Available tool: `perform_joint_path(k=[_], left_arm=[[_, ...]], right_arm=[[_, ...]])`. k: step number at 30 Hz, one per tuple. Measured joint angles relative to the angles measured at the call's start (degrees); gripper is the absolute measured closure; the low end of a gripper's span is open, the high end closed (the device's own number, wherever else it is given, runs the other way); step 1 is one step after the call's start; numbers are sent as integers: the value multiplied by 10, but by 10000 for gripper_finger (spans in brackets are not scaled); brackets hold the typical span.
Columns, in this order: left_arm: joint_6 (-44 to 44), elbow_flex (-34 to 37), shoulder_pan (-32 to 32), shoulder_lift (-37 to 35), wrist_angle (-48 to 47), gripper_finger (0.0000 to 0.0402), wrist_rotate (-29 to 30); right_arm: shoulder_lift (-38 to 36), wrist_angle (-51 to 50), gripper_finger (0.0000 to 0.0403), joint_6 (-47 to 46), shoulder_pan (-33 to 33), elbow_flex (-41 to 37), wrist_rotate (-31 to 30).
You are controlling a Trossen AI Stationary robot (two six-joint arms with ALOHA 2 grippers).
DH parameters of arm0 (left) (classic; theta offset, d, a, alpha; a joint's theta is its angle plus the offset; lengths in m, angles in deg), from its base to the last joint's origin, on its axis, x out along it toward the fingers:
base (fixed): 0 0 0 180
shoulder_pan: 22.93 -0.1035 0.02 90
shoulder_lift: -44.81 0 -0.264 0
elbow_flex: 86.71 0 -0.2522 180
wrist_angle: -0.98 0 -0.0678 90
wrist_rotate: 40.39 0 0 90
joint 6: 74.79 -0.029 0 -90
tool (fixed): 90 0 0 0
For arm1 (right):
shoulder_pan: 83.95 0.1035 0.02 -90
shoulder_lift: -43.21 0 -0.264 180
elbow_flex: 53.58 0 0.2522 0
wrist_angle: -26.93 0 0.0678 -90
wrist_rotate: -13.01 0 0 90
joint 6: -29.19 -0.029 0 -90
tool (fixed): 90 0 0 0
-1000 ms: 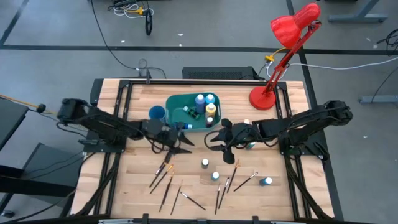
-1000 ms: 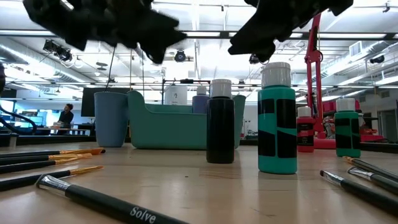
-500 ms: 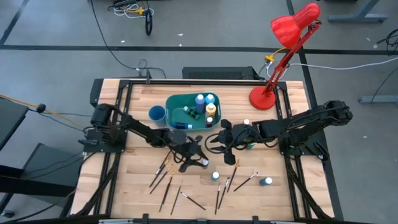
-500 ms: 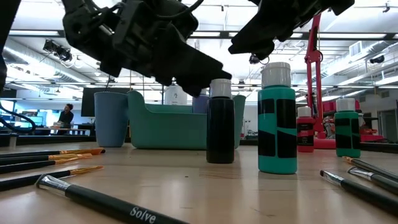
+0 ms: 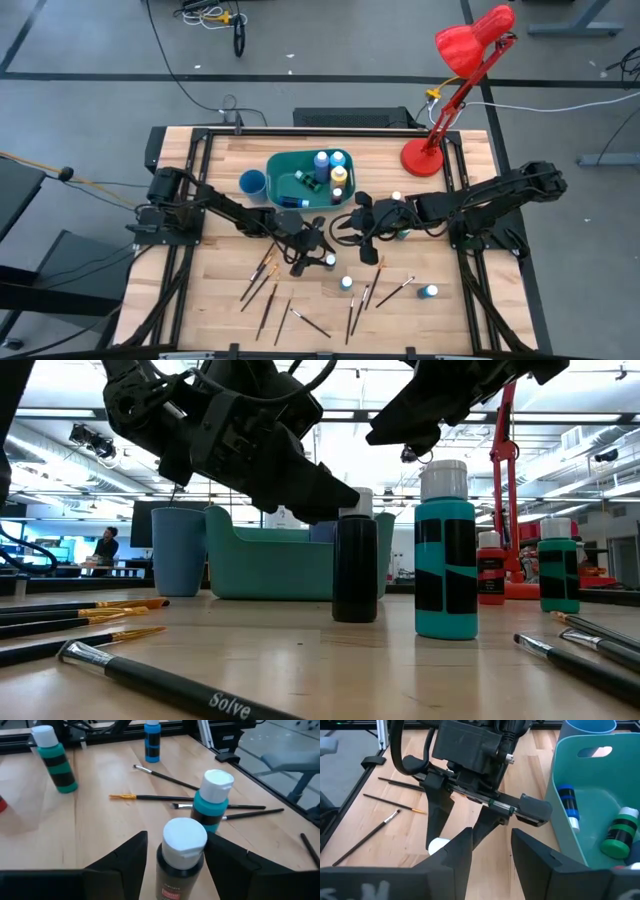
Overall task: Pick & Place Paint Supplies
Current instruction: Put the small black paint bottle into the green bin
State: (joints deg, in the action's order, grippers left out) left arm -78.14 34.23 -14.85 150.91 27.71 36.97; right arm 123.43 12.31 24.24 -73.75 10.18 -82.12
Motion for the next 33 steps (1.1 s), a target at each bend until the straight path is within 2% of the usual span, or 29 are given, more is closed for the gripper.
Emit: perform_joint_path(k=[4, 9, 14, 17, 21, 27, 33], left_arm=[[-6, 0, 0, 0, 0, 227, 2], [-4, 0, 0, -1, 0, 275, -4], [10, 1, 0, -25, -7, 277, -11], [8, 1, 0, -60, -50, 272, -3], [-18, 1, 0, -124, -139, 254, 61], [-81, 1, -9, -217, -222, 273, 240], [-93, 0, -47, -288, -241, 265, 253]], right_arm=[[0, 0, 266, 0, 0, 0, 0], [0, 0, 266, 0, 0, 0, 0], [0, 0, 266, 0, 0, 0, 0], [0, -1, 266, -1, 0, 0, 0], [0, -1, 266, -1, 0, 0, 0], [0, -1, 266, -1, 0, 0, 0], [0, 0, 266, 0, 0, 0, 0]])
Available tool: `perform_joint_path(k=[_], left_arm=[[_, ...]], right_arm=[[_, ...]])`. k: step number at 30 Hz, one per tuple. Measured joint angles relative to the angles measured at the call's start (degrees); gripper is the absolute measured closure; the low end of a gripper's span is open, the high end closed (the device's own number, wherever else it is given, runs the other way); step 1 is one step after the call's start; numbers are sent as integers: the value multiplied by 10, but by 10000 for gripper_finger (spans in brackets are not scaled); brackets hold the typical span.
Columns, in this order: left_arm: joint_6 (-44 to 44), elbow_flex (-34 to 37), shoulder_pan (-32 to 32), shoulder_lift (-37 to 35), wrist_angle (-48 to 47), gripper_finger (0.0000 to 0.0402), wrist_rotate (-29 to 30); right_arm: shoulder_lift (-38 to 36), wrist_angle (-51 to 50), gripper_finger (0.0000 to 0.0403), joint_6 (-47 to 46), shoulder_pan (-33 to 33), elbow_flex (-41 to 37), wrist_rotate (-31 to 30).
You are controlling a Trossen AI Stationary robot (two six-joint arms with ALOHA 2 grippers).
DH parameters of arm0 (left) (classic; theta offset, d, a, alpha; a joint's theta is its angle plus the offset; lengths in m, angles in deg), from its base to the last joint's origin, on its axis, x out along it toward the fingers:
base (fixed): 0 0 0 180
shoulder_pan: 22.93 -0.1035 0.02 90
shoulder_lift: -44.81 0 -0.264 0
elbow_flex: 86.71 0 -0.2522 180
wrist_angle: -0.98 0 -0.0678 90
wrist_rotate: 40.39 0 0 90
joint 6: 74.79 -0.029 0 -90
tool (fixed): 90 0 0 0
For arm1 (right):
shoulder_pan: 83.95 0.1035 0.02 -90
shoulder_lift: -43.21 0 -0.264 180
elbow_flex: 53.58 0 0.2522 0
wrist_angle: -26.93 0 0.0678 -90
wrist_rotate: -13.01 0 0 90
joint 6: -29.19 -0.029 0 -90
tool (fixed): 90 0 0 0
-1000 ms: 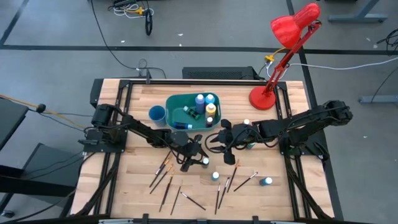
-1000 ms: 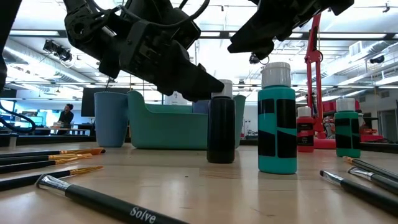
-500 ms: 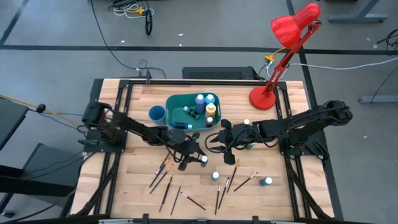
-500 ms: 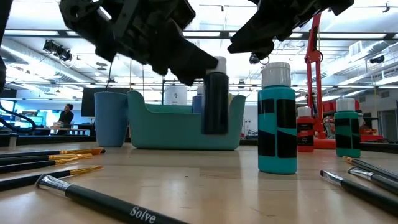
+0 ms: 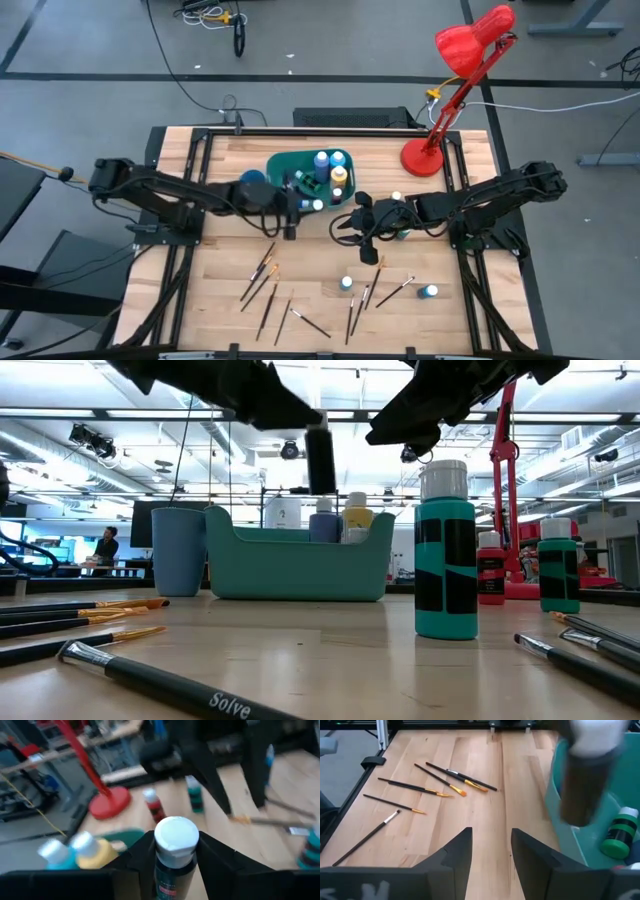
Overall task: Pick & Place Paint Supplies
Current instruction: Put the small black paint bottle into the green bin
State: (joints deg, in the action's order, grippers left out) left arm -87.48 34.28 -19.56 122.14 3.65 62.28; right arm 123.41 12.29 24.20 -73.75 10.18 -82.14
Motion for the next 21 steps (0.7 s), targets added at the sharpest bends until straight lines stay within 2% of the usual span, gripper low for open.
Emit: perform_joint_path(k=[4, 7, 10, 13, 18, 21], left_arm=[[12, 0, -45, -10, -3, 260, 5], [35, 0, -85, 12, -2, 269, -10], [57, 0, -119, 55, 3, 273, -43], [56, 0, -141, 108, 32, 265, -53], [64, 0, -162, 190, 128, 256, -89], [76, 0, -171, 220, 147, 263, -89]], right_arm=[[0, 0, 266, 0, 0, 0, -4], [0, 1, 266, 0, 0, 0, -4], [0, 2, 266, 0, 0, 0, -4], [0, 2, 266, 0, 0, 0, -4], [0, 1, 266, 0, 0, 0, -4], [0, 0, 266, 2, 0, 0, -4]])
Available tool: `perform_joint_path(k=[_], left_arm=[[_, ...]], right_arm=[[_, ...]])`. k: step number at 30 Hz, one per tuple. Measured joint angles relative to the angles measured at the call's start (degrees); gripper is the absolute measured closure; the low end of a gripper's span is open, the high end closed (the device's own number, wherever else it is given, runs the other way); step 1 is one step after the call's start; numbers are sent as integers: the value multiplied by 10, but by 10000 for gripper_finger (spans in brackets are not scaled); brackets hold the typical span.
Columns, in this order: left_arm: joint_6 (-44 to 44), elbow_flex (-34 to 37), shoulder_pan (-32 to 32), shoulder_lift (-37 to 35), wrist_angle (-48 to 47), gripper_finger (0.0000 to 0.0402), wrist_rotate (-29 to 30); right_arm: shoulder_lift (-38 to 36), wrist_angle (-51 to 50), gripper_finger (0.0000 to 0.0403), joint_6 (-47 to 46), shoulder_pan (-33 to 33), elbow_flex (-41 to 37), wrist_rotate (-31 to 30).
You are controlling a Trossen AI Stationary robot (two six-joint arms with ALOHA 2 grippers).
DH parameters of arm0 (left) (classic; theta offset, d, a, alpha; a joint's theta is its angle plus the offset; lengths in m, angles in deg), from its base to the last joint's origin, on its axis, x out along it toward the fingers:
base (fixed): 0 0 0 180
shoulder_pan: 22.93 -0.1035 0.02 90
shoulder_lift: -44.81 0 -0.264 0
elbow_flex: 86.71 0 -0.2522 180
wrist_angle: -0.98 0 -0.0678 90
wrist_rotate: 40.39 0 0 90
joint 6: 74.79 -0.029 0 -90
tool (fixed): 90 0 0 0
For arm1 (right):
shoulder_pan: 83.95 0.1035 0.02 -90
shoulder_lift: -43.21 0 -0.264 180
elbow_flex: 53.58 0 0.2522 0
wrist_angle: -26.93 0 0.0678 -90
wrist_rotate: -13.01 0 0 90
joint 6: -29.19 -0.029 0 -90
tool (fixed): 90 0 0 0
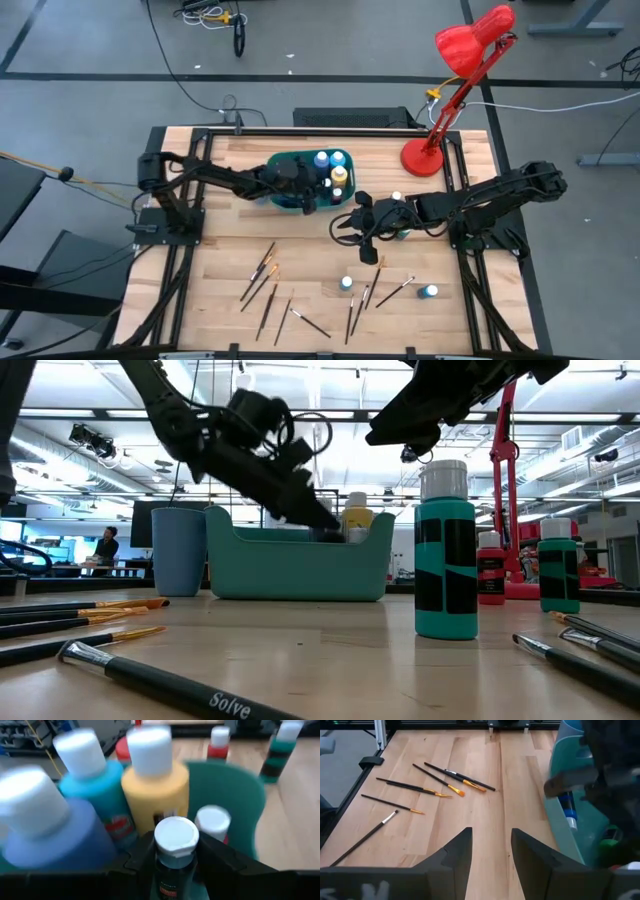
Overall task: Pick & Place Paint Supplies
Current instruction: Put the small black paint bottle into the green bin
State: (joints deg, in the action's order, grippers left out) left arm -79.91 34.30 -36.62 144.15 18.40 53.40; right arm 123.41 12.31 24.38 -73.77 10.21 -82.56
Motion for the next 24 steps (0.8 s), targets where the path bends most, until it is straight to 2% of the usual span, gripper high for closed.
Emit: perform_joint_path(k=[5, 12, 24], left_arm=[[-1, 0, -19, 13, -4, 271, 16], [-29, 0, -42, 12, 11, 243, 2], [-38, 0, -45, 12, 10, 237, -9]], right_arm=[[0, 0, 266, 12, 0, 0, 0], [0, 0, 266, 13, 0, 0, 0], [0, 0, 266, 13, 0, 0, 0]])
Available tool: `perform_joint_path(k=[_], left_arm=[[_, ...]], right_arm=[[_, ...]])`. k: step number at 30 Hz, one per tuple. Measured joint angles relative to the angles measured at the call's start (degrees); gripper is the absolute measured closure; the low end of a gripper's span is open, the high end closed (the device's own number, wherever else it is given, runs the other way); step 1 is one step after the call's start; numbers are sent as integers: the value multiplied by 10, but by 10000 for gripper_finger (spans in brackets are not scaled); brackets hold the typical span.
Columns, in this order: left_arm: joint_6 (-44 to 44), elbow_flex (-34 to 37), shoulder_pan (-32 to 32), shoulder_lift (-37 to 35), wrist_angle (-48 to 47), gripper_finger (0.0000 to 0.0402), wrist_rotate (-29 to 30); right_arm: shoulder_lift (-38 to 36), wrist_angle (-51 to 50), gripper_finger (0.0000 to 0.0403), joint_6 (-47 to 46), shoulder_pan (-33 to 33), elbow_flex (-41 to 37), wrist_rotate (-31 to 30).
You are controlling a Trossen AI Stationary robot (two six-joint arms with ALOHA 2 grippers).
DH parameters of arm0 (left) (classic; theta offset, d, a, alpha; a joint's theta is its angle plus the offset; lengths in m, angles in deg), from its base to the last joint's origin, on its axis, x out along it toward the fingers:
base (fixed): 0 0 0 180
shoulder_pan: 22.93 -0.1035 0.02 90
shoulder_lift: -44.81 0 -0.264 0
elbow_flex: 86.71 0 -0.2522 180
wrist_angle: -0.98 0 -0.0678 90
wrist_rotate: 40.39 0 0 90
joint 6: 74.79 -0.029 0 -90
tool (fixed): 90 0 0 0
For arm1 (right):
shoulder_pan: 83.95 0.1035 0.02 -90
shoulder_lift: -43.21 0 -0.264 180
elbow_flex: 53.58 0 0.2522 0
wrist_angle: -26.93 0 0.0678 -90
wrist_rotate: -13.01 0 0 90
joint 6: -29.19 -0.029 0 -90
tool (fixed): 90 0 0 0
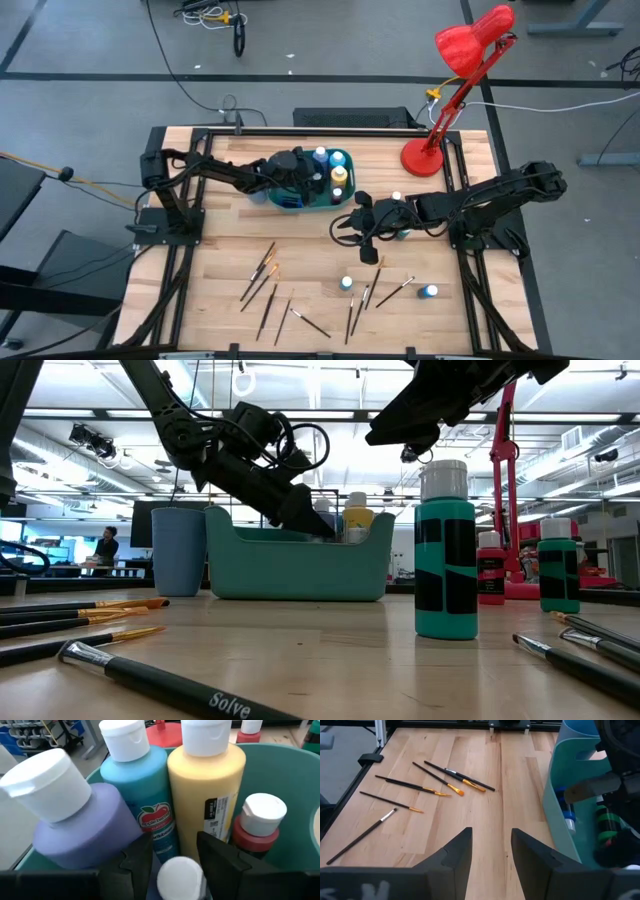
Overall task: Pick & Place Paint Supplies
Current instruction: Put the small black paint bottle into the green bin, then put the small light blue paint bottle into the green bin
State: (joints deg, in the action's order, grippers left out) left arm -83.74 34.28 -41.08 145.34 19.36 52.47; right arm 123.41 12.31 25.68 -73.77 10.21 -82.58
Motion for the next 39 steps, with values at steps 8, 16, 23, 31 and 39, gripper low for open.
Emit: perform_joint_path(k=[8, 16, 23, 31, 39], left_arm=[[0, 0, 0, 0, -1, 237, 10], [27, 0, 9, -58, -45, 244, -10], [27, 0, 38, -154, -131, 259, -40], [72, 0, 84, -252, -250, 264, -40], [99, 0, 124, -366, -397, 264, -40]], right_arm=[[0, 0, 266, 0, 0, 0, 0], [0, 0, 266, -4, 0, 0, -2], [24, 18, 252, 1, 3, 0, -13], [47, 75, 219, -2, 7, 0, 115], [117, 159, 224, 48, 75, -6, 178]])
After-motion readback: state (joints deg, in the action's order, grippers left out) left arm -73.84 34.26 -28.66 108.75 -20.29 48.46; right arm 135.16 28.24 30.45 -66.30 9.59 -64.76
